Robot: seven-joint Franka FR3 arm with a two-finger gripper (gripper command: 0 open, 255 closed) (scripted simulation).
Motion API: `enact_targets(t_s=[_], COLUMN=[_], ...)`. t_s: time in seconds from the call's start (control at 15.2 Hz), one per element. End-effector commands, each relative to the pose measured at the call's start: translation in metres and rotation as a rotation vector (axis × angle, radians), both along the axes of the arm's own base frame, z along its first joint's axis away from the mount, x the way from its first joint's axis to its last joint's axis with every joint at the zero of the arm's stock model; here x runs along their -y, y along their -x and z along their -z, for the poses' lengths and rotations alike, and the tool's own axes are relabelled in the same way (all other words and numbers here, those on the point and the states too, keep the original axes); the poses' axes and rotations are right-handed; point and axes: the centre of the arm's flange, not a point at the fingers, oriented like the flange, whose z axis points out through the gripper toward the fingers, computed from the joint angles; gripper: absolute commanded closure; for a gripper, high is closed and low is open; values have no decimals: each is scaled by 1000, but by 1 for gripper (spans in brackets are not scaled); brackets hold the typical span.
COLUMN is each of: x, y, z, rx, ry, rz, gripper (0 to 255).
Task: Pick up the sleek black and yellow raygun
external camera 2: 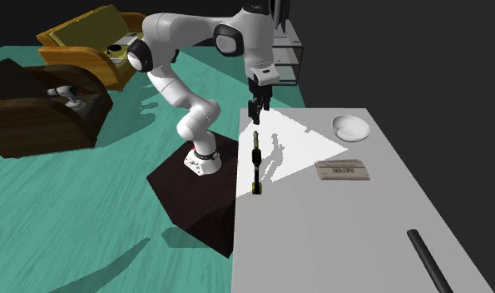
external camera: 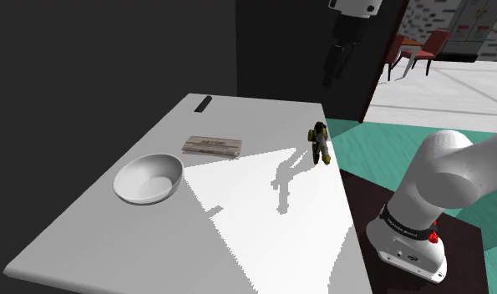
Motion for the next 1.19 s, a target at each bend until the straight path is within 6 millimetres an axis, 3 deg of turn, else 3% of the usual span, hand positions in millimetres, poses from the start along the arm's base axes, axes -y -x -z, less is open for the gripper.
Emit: enact_targets(t_s=[0.0, 0.33, 0.73, 1.12], x=[0, -21, -39, -39], y=[0, 11, 9, 8], z=[0, 68, 151, 182], rx=[0, 56, 123, 126], ry=[0, 103, 226, 232], rz=[0, 403, 886, 910], gripper=[0, 0, 0, 0])
